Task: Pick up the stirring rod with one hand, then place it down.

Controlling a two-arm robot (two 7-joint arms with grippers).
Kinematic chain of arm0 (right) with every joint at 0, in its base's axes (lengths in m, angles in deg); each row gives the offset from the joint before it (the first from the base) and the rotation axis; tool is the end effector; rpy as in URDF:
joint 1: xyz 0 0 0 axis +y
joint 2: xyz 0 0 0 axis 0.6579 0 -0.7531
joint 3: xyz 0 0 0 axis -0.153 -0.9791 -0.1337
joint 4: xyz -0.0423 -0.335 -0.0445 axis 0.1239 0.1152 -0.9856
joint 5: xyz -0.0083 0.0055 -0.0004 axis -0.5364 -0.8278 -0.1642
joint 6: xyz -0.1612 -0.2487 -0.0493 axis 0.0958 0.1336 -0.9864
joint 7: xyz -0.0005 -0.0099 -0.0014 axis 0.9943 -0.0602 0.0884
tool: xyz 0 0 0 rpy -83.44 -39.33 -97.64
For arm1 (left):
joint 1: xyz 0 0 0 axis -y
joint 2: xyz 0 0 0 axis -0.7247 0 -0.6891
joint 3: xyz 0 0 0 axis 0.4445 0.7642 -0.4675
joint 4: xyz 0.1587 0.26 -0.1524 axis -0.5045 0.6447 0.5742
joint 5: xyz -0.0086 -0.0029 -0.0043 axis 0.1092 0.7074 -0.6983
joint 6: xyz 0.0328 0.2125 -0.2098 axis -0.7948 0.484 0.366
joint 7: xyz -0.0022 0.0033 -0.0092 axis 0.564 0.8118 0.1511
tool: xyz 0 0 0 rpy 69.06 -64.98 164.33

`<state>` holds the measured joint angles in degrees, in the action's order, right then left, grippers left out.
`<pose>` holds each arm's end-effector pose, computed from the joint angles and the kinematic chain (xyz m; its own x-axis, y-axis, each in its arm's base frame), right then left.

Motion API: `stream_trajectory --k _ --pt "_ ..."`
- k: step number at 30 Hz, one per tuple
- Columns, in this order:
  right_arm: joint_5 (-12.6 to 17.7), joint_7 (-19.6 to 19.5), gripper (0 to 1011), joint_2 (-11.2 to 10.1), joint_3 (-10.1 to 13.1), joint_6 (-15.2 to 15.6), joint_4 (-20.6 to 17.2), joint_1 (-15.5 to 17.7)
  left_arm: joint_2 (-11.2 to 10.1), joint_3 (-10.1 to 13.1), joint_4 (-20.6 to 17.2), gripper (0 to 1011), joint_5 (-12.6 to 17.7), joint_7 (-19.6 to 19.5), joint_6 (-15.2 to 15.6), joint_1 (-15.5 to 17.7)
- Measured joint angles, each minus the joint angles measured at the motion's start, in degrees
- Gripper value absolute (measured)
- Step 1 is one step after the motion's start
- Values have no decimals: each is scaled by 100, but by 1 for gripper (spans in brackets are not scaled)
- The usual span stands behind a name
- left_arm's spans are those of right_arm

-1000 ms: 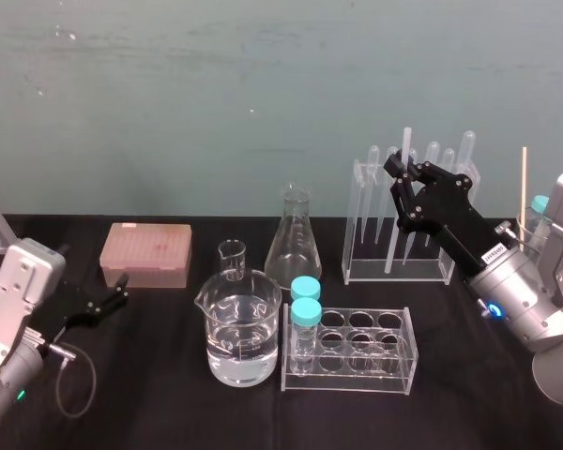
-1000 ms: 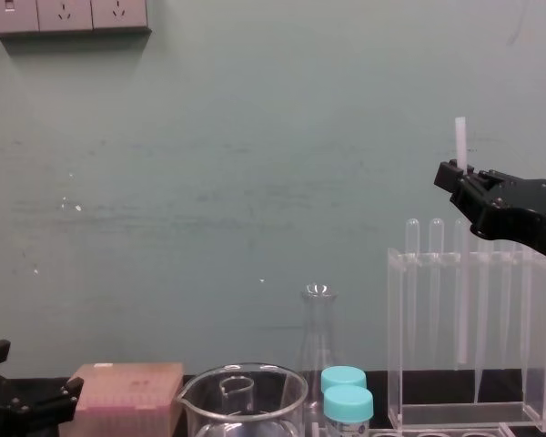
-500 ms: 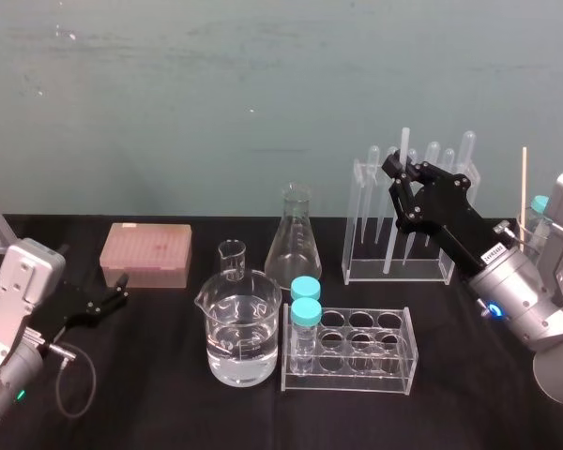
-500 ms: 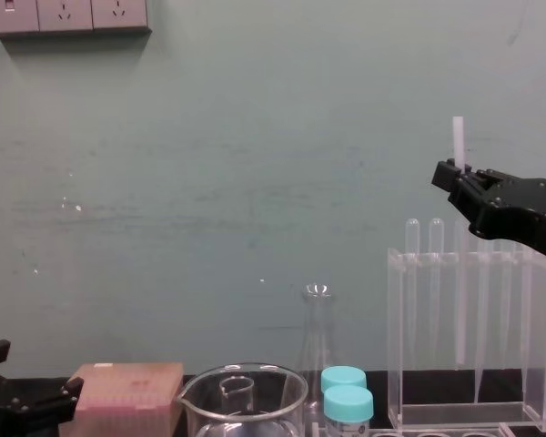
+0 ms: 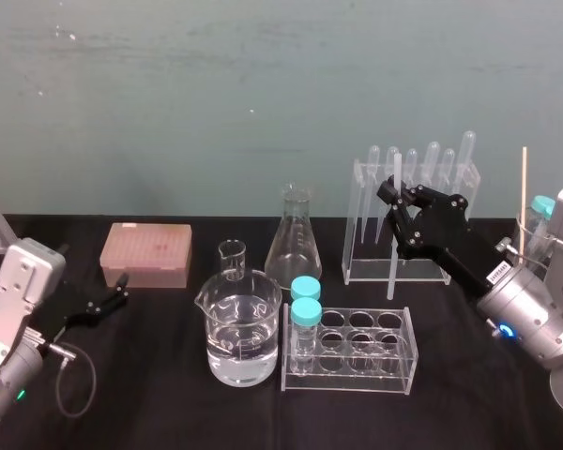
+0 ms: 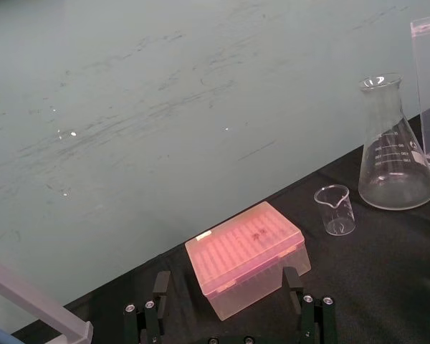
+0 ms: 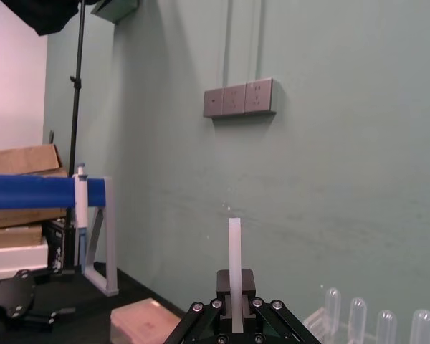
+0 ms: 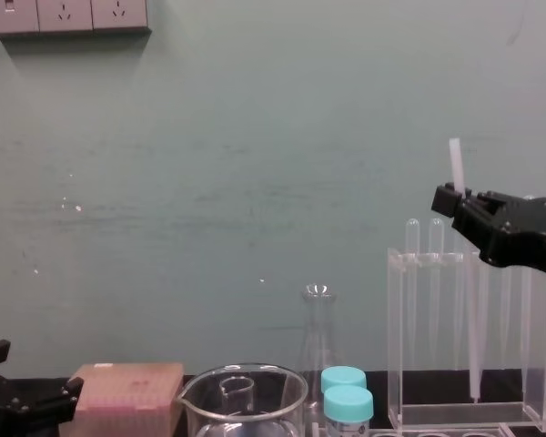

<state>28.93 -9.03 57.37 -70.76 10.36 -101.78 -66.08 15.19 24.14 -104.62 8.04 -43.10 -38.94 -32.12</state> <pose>0.4099 -0.0716 -0.3062 0.6520 -0.7447 0.1427 0.6849 0.6591 0.3106 0.3584 0.1136 -0.3413 0.2924 0.8803 0.3737 -0.9552 0.2875 0.0700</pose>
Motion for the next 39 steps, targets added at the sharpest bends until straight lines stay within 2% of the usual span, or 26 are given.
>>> stream_trajectory --k 9,21,39 --pt "-69 0 70 -80 -88 167 -42 85 0 0 0 1000 0 0 0 0" --pt "-195 -55 70 -105 -156 213 58 71 0 0 0 1000 0 0 0 0" --pt "-179 228 70 21 -379 259 839 -285 0 0 0 1000 0 0 0 0"
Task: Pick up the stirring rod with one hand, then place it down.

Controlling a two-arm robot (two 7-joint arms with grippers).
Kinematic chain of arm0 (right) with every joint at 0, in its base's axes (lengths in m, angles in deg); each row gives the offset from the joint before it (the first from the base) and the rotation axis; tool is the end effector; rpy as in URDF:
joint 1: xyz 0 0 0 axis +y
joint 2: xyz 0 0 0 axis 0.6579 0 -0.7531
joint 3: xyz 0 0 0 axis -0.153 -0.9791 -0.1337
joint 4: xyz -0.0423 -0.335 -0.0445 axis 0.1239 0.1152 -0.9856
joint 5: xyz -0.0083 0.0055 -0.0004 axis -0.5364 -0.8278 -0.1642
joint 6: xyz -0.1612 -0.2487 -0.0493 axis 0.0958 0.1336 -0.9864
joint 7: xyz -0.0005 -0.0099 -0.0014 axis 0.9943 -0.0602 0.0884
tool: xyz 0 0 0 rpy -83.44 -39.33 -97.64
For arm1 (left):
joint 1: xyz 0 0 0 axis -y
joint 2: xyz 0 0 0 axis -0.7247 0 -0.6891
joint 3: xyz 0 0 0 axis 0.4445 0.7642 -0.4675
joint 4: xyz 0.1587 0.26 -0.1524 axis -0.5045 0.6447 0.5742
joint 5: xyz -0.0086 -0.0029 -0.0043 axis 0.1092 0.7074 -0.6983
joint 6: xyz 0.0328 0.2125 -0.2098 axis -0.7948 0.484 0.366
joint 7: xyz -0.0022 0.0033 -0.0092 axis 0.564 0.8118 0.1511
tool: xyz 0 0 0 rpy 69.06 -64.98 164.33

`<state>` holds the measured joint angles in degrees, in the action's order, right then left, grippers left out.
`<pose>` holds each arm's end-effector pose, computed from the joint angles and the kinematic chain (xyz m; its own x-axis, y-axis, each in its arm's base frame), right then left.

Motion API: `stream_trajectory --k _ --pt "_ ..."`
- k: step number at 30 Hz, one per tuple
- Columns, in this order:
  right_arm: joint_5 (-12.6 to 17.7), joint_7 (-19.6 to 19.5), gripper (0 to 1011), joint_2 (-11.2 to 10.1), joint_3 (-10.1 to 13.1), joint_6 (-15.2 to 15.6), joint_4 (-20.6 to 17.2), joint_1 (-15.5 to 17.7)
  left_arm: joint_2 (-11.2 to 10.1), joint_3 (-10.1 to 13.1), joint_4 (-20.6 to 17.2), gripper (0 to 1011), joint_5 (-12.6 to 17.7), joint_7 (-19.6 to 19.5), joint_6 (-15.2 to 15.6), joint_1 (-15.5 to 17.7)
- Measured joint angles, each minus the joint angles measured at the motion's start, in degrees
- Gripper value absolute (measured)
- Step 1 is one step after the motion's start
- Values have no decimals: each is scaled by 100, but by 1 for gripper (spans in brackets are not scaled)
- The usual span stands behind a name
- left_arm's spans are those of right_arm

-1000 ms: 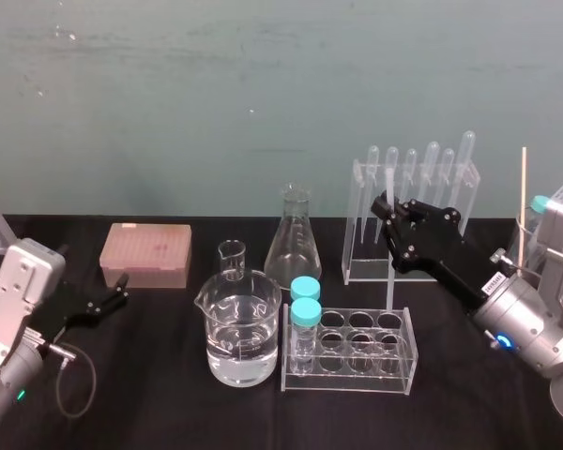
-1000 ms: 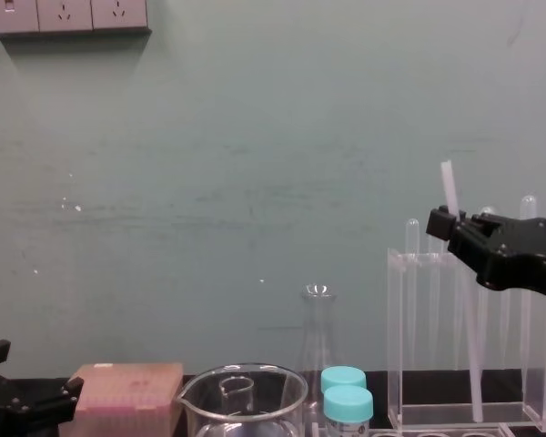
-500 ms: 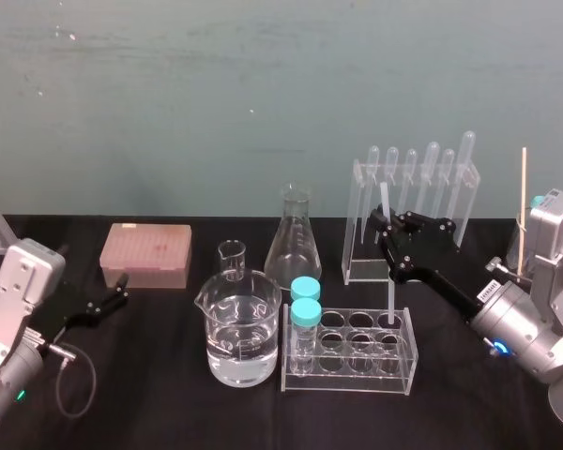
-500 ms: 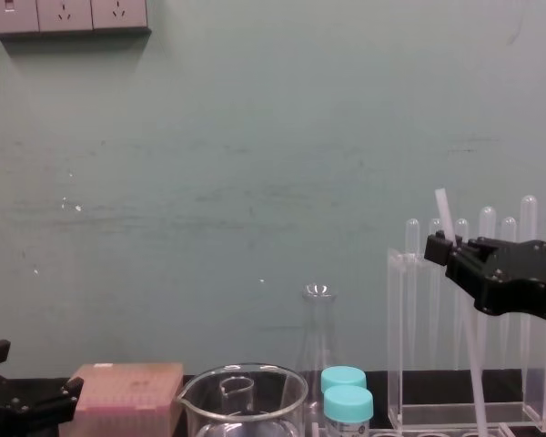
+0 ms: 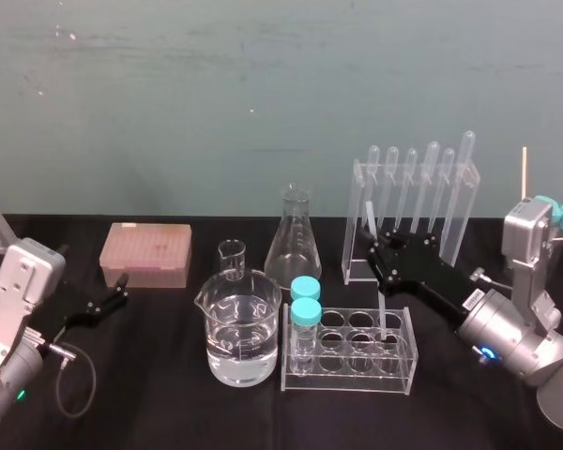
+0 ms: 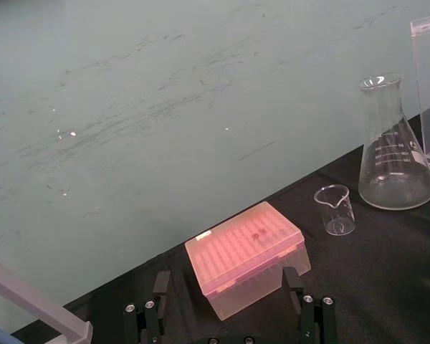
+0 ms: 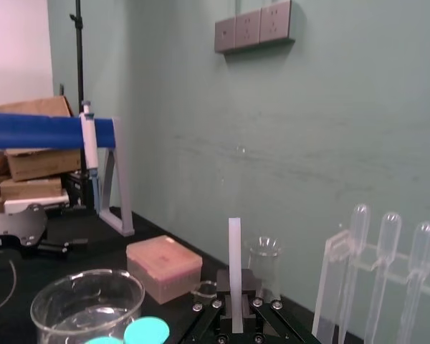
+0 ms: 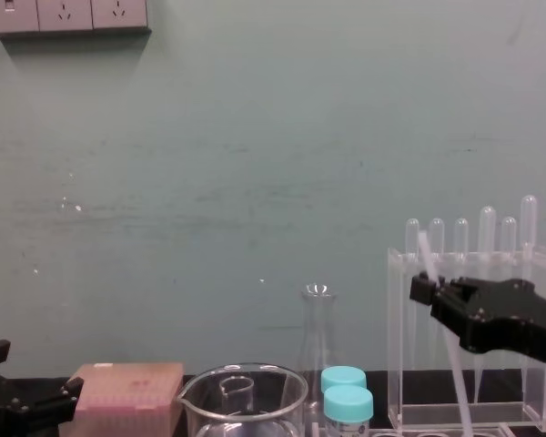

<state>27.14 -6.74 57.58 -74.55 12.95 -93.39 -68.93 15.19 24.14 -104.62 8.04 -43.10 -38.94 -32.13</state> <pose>0.4227 -0.0710 -0.3356 0.6992 -0.7061 0.1124 0.6902 0.7075 0.1518 0.3584 0.1136 -0.3414 0.2924 0.8803 0.3736 -0.9552 0.2875 0.0702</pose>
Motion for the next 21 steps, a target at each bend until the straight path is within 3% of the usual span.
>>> stream_trajectory --k 12,21 --pt "-104 -11 70 -20 -189 374 190 -151 0 0 0 1000 0 0 0 0" --pt "-101 -11 70 -18 -181 359 190 -151 0 0 0 1000 0 0 0 0"
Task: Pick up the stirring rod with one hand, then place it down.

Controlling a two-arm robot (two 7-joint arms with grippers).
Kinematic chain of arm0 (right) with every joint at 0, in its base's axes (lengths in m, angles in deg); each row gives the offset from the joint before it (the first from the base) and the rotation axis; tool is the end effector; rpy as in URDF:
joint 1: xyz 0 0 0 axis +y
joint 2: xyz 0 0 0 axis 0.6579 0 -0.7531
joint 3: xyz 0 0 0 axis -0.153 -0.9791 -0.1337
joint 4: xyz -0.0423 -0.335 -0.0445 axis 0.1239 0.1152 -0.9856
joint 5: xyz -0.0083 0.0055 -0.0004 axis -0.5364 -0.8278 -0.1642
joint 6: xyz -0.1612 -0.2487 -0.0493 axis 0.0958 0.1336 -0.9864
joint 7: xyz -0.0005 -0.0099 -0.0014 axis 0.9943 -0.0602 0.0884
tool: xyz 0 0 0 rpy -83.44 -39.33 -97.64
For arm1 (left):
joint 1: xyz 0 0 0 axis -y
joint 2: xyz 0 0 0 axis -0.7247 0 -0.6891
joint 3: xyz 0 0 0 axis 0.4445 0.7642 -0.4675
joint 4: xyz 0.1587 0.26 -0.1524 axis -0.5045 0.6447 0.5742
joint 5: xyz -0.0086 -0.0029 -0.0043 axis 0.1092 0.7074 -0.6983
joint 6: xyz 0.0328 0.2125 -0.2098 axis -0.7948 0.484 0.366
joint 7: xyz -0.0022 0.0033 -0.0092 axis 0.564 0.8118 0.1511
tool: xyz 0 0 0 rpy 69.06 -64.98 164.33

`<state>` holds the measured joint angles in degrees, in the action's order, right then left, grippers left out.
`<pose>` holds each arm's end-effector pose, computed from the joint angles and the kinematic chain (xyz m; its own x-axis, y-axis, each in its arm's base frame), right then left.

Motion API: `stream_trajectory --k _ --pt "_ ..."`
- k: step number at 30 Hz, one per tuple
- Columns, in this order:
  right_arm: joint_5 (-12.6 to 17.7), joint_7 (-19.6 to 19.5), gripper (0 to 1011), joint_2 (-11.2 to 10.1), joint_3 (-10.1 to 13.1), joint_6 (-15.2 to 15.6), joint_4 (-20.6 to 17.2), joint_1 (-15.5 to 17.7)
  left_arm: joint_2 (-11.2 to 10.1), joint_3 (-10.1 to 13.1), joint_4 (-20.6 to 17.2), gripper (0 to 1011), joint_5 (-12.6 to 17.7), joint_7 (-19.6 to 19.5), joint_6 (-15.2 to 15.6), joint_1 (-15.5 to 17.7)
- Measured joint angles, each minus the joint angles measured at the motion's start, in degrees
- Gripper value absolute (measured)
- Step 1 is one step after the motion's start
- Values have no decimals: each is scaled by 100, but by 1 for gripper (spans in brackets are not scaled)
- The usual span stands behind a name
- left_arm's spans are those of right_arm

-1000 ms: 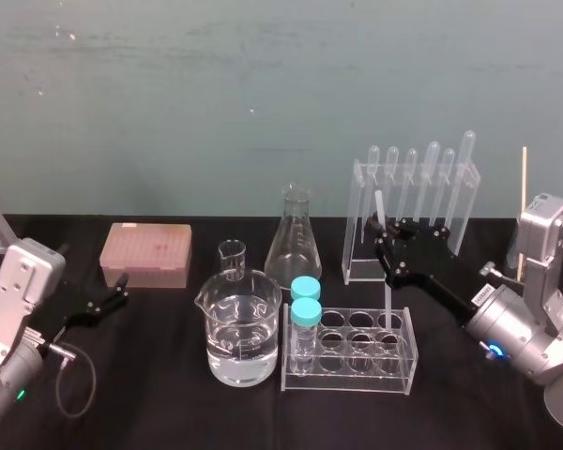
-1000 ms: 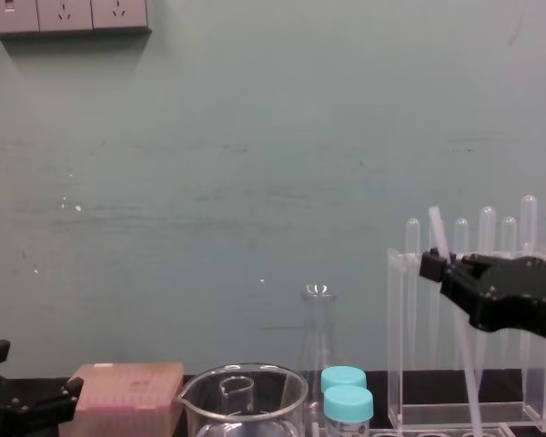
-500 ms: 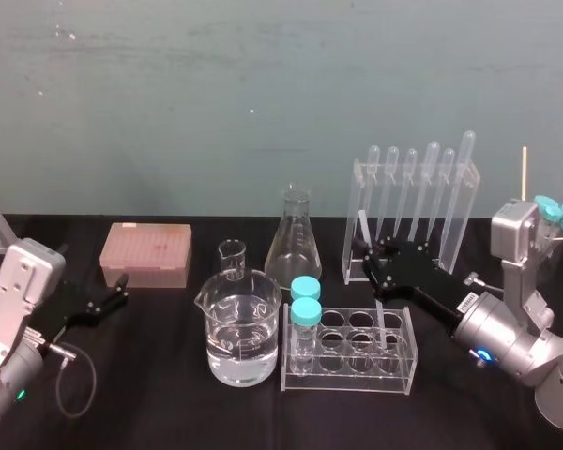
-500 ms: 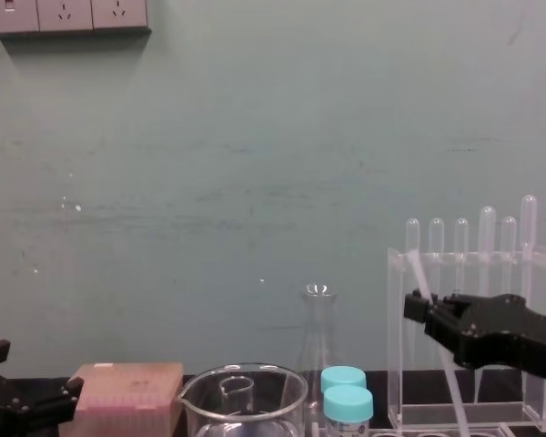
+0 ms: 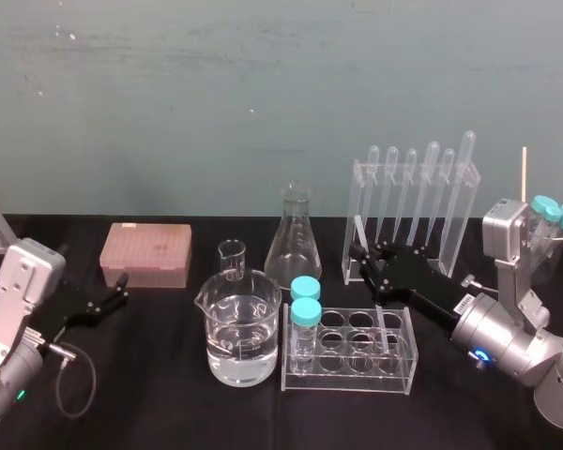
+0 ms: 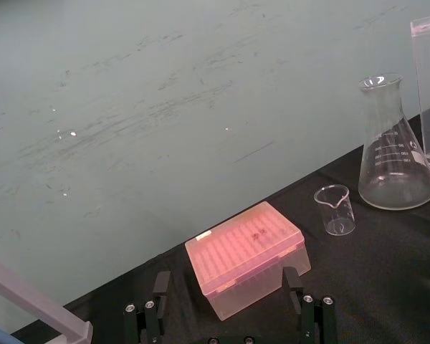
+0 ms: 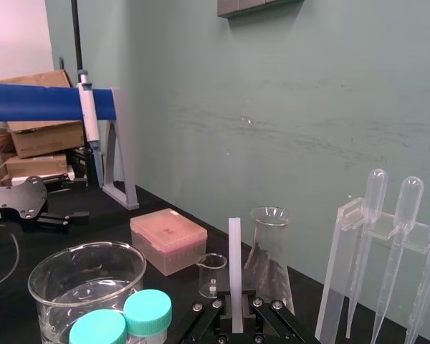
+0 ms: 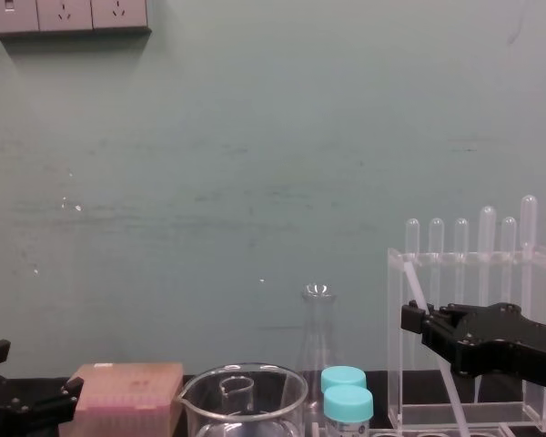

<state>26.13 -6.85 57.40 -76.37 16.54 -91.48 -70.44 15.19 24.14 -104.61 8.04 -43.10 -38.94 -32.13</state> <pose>0.4292 -0.0688 -0.3381 0.7144 -0.6933 0.0943 0.6903 0.7204 0.0671 0.3584 0.1136 -0.3414 0.2924 0.8803 0.3736 -0.9552 0.2874 0.0703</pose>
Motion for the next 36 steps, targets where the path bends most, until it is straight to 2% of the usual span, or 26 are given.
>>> stream_trajectory --k 9,36 --pt "4 1 80 5 5 -18 0 3 0 0 0 1000 0 0 0 0" --pt "12 5 909 5 11 -36 -1 8 0 0 0 1000 0 0 0 0"
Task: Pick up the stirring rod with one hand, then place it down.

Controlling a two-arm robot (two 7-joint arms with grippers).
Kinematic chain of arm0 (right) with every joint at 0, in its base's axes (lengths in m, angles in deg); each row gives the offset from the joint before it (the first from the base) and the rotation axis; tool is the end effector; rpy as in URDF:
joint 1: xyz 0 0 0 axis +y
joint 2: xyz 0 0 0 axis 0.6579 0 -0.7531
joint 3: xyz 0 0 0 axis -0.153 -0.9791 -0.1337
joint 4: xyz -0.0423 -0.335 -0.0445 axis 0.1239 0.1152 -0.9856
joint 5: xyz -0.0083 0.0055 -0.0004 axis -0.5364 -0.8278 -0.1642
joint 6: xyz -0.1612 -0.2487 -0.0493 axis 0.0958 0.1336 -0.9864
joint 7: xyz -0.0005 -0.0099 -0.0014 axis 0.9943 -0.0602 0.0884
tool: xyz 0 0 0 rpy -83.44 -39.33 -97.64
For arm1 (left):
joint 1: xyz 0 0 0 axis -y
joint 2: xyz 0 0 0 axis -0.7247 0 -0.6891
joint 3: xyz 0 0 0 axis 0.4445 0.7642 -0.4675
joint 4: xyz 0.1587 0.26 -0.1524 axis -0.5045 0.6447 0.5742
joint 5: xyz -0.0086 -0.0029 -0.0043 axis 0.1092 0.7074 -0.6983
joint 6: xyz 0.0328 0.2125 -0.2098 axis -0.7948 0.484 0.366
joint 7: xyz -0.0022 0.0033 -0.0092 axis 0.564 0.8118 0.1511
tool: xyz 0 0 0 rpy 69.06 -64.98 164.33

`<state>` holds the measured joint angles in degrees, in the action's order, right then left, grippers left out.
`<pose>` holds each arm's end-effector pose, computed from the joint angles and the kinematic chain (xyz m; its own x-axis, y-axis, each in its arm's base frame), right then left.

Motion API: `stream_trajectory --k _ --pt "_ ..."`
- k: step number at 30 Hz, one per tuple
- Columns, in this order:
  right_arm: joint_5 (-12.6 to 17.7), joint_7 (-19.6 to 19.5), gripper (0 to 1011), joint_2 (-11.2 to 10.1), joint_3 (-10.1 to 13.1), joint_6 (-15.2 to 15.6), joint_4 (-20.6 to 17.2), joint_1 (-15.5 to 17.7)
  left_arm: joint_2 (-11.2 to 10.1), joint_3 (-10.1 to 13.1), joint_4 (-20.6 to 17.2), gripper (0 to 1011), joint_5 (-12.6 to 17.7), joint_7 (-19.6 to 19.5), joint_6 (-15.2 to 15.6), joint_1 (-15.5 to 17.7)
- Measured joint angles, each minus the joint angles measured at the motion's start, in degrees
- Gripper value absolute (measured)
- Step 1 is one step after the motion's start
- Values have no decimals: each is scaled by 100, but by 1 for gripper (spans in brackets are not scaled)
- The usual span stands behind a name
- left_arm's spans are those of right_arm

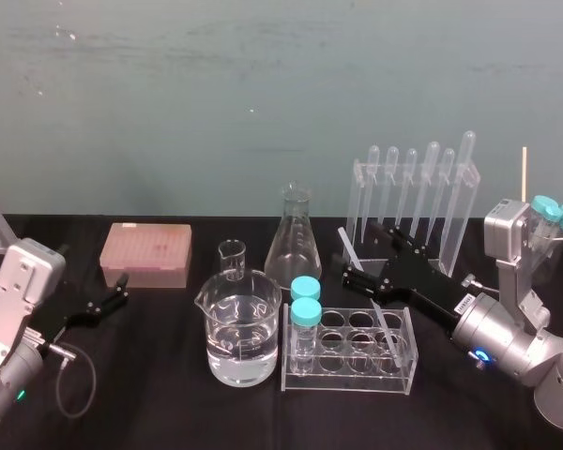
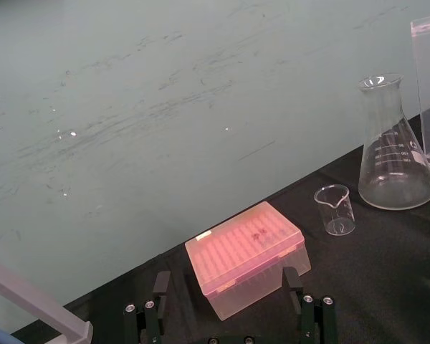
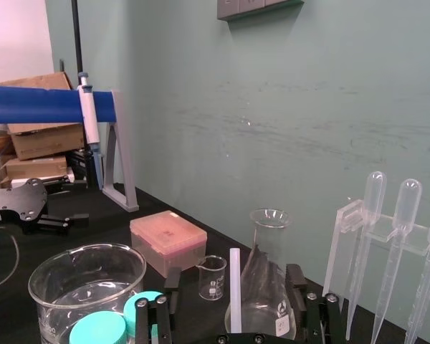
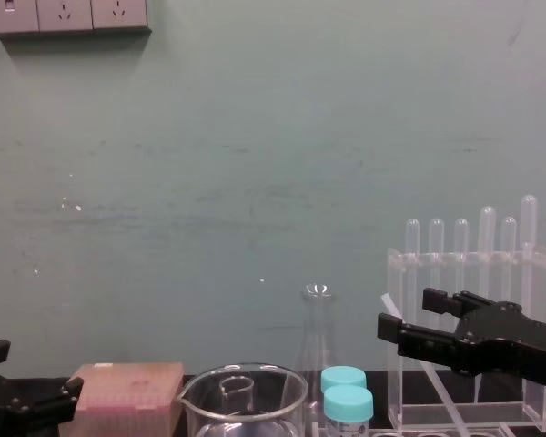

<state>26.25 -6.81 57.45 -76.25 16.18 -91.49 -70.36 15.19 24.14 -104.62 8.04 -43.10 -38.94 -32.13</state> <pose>0.4289 -0.0690 -0.3384 0.7134 -0.6943 0.0949 0.6905 0.7196 0.0742 0.3584 0.1136 -0.3414 0.2924 0.8803 0.3736 -0.9552 0.2875 0.0702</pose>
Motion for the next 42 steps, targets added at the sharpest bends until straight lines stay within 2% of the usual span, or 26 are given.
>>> stream_trajectory --k 4,8,11,15,18,19,21,22,23,26,32,42 --pt "1 -13 1002 8 24 -89 -30 2 0 0 0 1000 0 0 0 0" --pt "34 -146 1003 63 167 -380 -172 20 0 0 0 1000 0 0 0 0" --pt "6 -374 1003 120 326 -611 -351 51 0 0 0 1000 0 0 0 0" --pt "-153 -793 1003 154 548 -688 -569 124 0 0 0 1000 0 0 0 0" --pt "-308 -1137 1003 128 721 -558 -736 227 0 0 0 1000 0 0 0 0" --pt "-389 -1269 1003 86 783 -419 -804 288 0 0 0 1000 0 0 0 0" --pt "-471 -1385 1003 34 834 -262 -868 357 0 0 0 1000 0 0 0 0" --pt "-547 -1481 1003 -25 876 -89 -928 436 0 0 0 1000 0 0 0 0" --pt "-547 -1481 1003 -25 876 -89 -928 436 0 0 0 1000 0 0 0 0" --pt "-695 -1683 1003 -159 969 413 -1093 689 0 0 0 1000 0 0 0 0" --pt "-800 -1773 1003 -239 1010 1119 -1269 940 0 0 0 1000 0 0 0 0" --pt "-808 -1783 1003 -245 1010 1113 -1274 944 0 0 0 1000 0 0 0 0"
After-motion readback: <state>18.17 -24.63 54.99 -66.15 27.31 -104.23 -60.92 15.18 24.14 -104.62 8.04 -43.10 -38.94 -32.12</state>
